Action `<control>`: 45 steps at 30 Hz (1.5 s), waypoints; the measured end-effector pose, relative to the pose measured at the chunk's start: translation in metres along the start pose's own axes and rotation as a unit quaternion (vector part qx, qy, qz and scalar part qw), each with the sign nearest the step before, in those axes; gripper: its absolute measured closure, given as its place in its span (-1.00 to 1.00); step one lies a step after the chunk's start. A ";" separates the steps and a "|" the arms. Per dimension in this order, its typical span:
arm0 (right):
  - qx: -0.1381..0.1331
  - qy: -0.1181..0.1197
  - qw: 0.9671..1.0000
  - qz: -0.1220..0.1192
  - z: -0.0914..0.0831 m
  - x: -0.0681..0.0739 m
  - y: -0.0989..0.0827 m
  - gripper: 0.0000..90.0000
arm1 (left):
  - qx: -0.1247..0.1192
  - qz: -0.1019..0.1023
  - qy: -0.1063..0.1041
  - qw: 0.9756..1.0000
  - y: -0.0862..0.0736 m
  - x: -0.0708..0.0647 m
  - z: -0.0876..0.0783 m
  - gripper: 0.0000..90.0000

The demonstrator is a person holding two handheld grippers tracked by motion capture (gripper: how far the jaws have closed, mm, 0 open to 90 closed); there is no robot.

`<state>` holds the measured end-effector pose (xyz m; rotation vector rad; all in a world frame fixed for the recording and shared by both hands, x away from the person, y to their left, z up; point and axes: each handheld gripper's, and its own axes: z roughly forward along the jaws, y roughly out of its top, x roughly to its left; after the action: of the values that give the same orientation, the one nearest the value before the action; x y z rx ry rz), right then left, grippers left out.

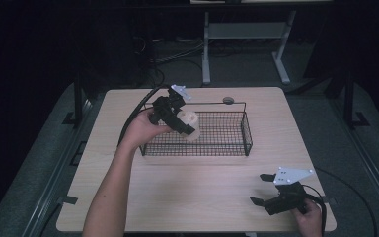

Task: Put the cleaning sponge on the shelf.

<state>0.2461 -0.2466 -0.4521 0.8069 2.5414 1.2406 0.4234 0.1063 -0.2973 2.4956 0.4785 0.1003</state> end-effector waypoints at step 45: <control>-0.001 0.000 1.000 0.003 -0.001 -0.001 -0.001 -0.70 | 0.015 -0.044 0.015 0.999 -0.013 0.034 0.048 -0.40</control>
<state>0.2461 -0.2489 -0.4522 0.8152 2.5389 1.2464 0.4593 0.1029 -0.3456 2.5012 0.6056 0.0967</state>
